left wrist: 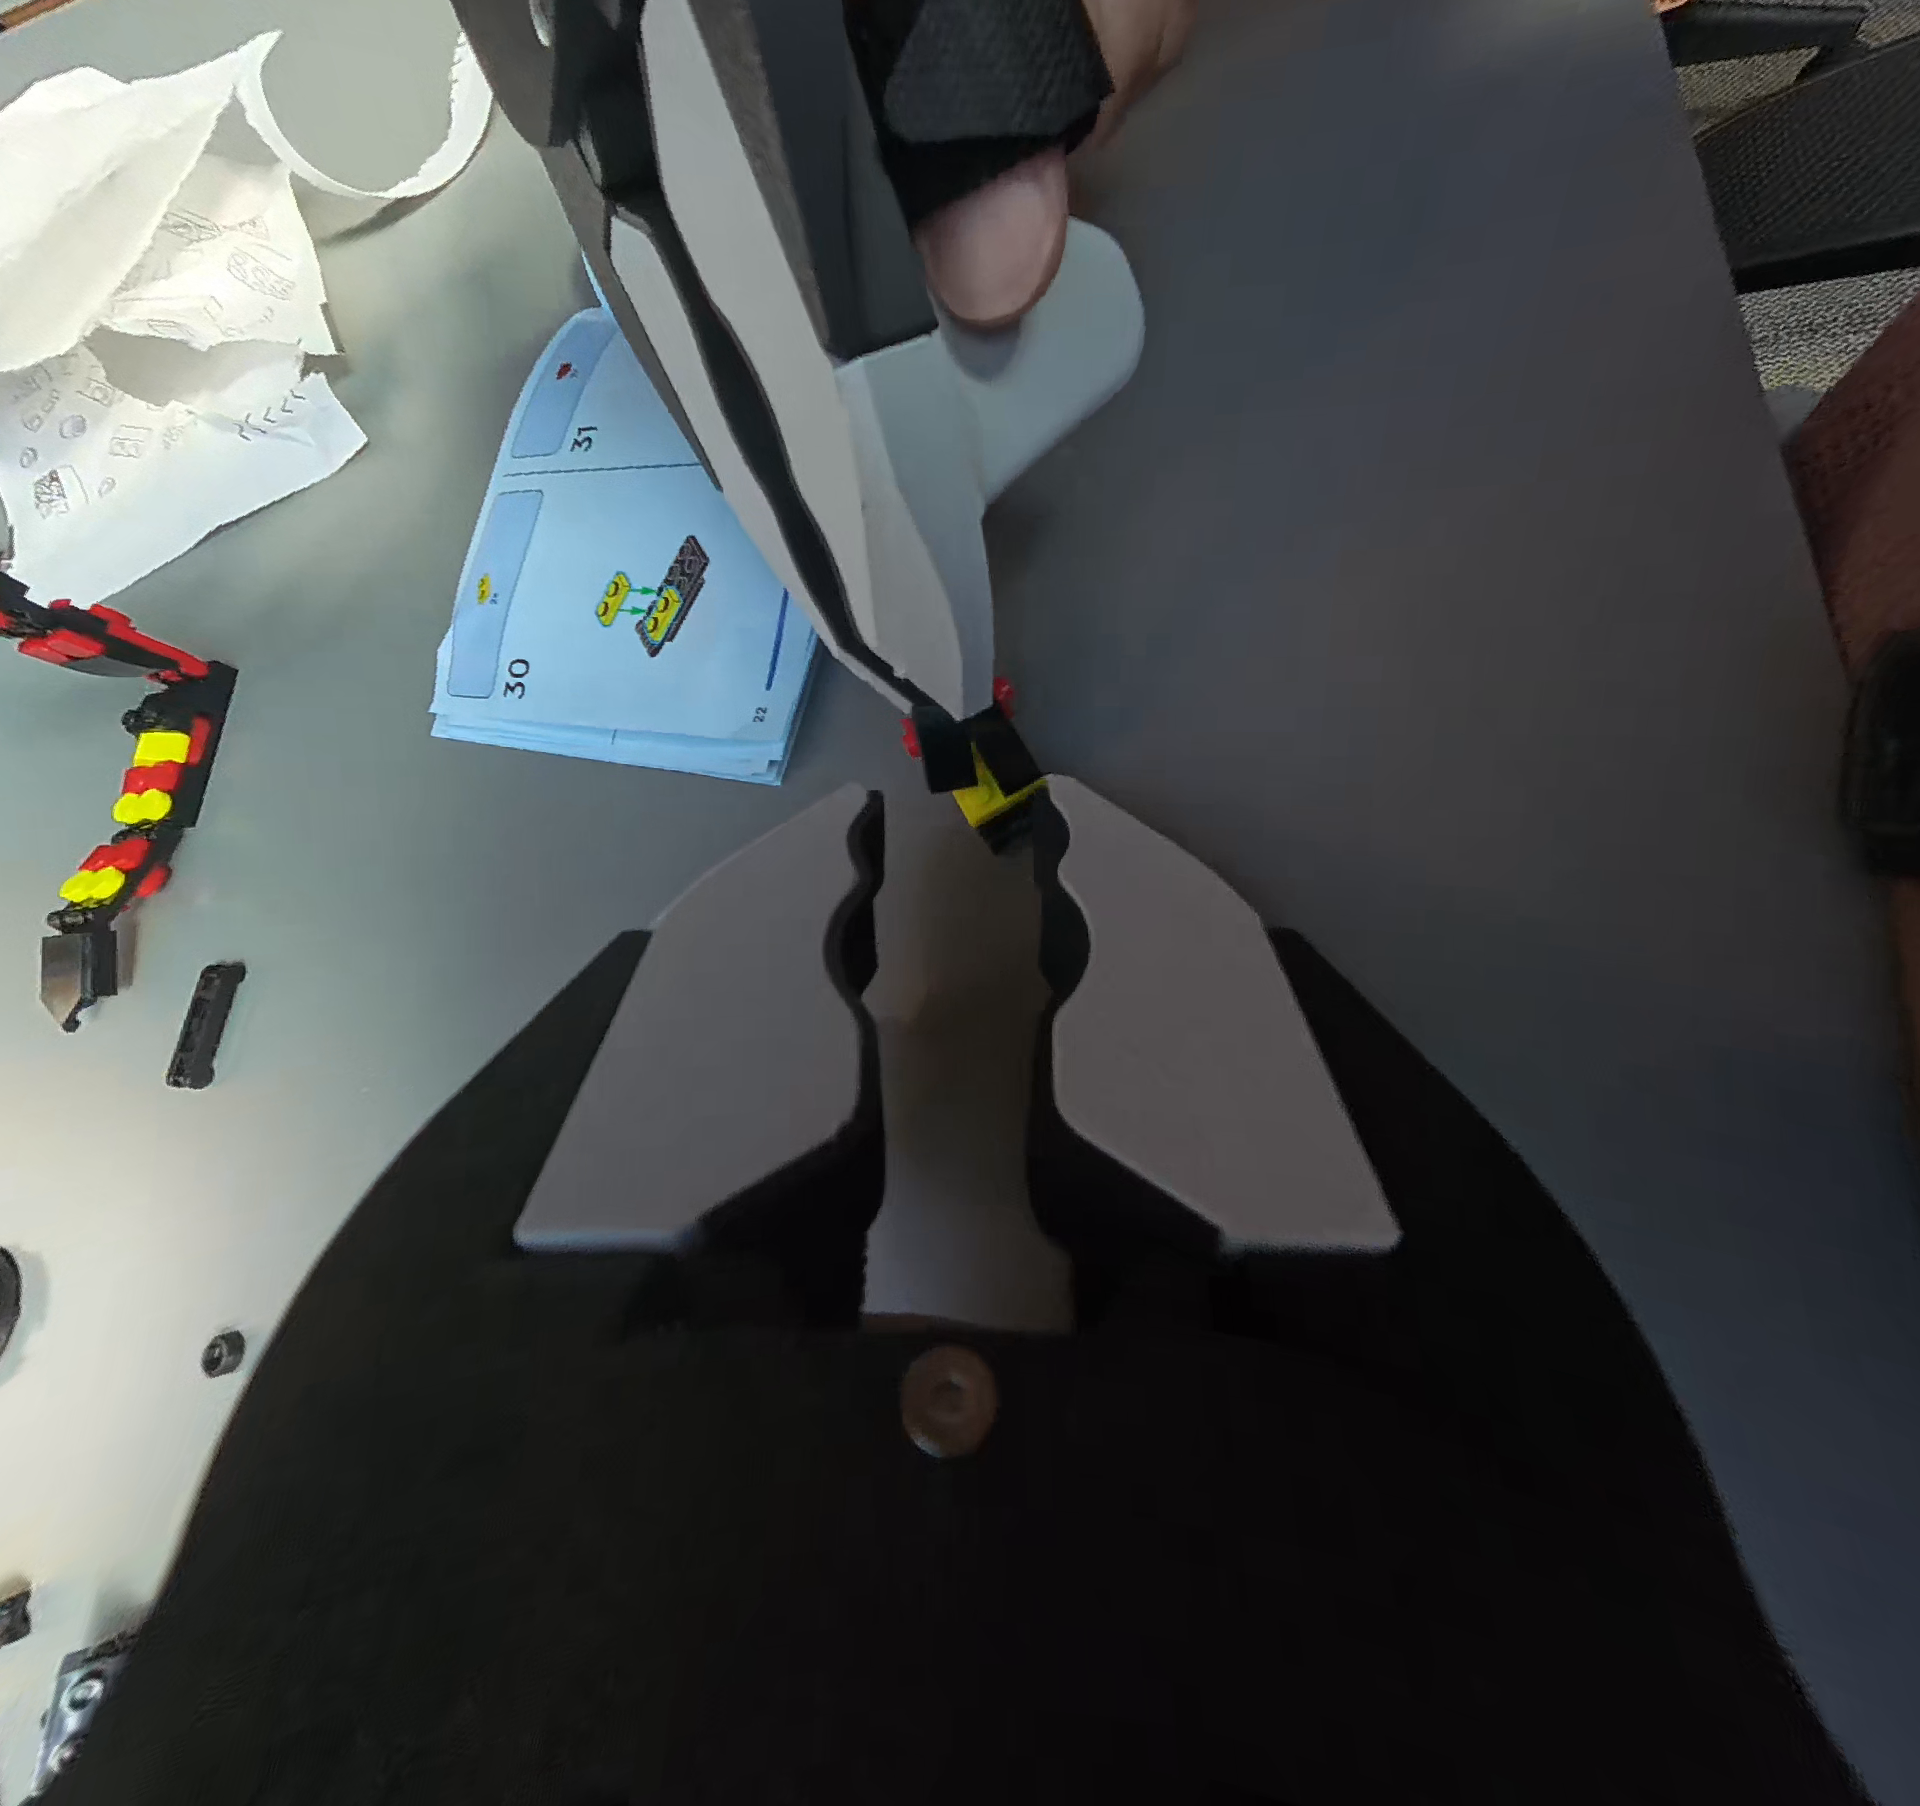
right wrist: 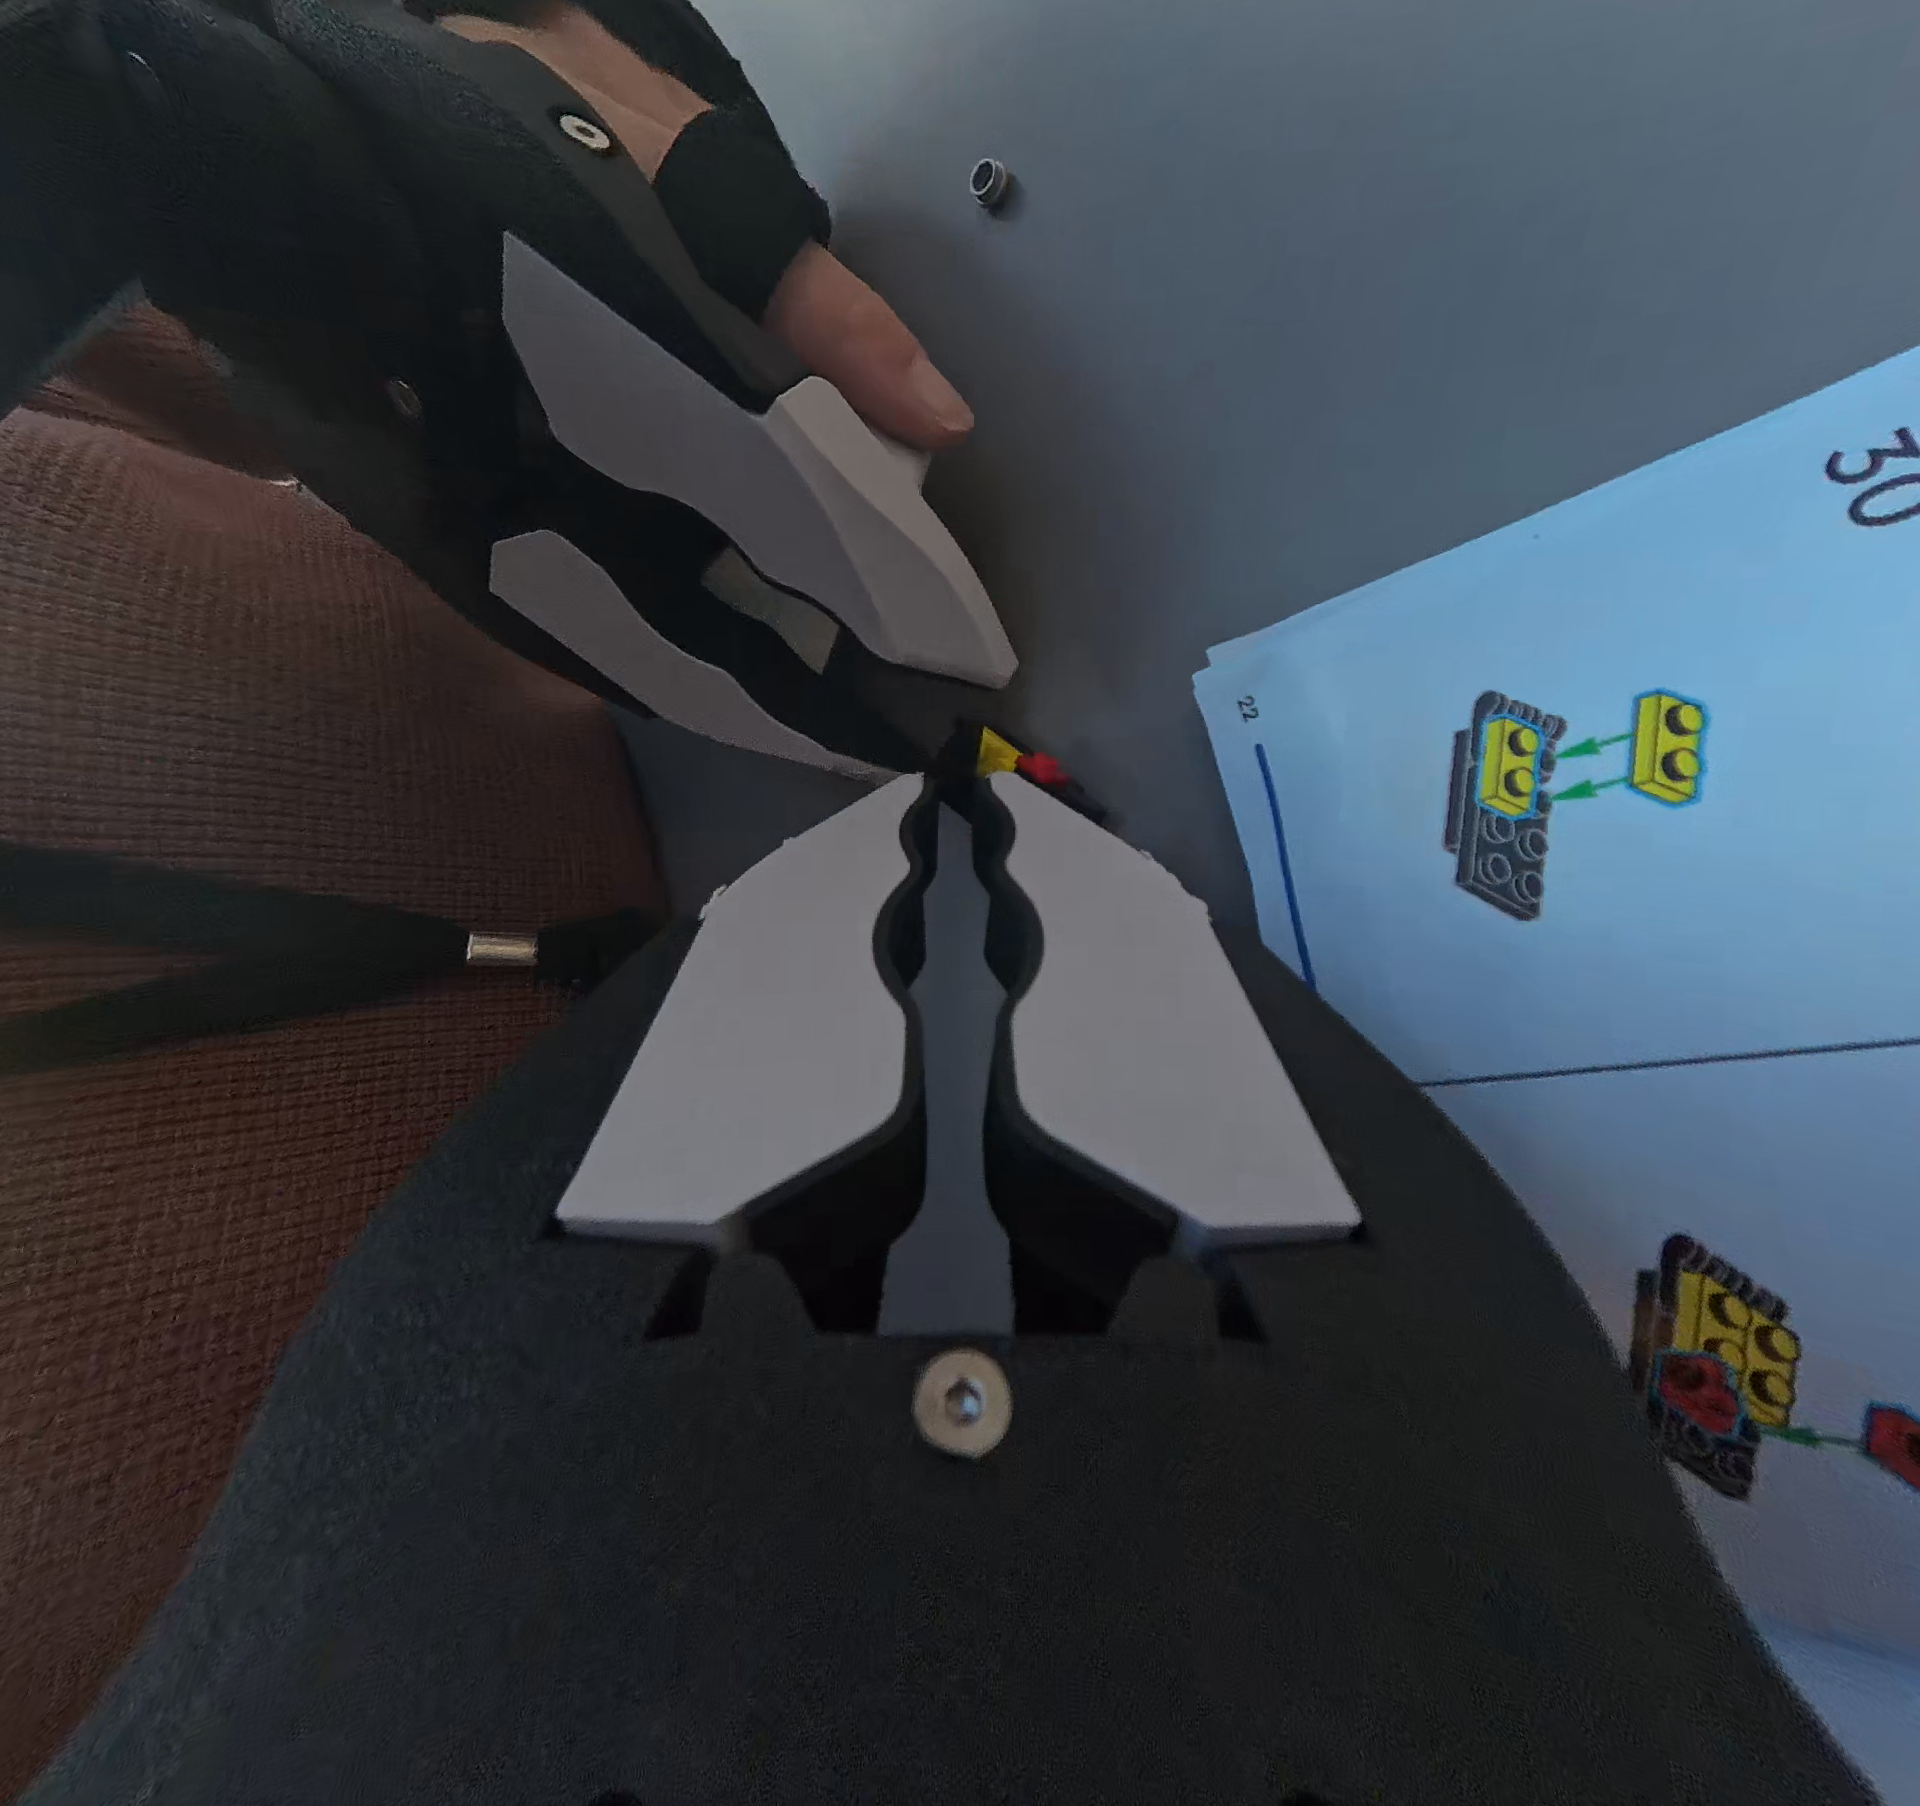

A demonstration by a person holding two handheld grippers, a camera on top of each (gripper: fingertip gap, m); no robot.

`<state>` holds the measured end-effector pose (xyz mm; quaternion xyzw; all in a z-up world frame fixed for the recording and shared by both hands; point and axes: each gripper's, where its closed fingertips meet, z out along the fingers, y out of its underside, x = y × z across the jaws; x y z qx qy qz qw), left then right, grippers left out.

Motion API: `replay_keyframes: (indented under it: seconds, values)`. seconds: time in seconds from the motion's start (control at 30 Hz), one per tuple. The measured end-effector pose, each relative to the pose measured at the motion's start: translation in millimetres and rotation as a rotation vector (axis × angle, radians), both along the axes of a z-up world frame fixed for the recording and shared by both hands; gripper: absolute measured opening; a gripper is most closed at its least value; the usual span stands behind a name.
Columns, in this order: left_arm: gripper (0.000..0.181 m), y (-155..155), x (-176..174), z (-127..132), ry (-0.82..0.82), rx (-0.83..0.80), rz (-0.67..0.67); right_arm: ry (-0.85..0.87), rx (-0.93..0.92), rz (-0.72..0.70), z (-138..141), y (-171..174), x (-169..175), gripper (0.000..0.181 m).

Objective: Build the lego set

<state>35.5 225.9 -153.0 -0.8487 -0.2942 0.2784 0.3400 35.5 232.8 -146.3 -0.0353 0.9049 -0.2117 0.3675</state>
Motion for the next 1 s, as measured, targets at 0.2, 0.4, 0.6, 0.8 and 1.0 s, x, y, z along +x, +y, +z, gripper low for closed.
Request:
replay_keyframes:
  seconds: [0.2,0.4,0.6,0.8,1.0]
  values:
    - [0.028,3.0,2.5,4.0,-0.113,0.177,0.056,0.002,0.01,0.023,0.2,1.1,-0.4,0.006]
    - [0.022,9.4,0.1,-1.5,-0.19,0.231,0.102,0.005,0.016,0.04,-0.8,1.2,-1.7,0.006]
    - [0.016,8.0,3.9,-9.9,-0.288,0.153,-0.033,0.009,0.018,0.057,-1.1,3.6,-0.4,0.005]
    - [0.02,5.3,1.4,-5.9,-0.291,0.141,-0.085,0.014,0.023,0.048,-0.8,5.0,-1.7,0.006]
    - [0.023,5.9,0.2,-7.6,-0.265,0.114,-0.061,0.054,0.03,0.058,-3.4,7.2,-1.8,0.006]
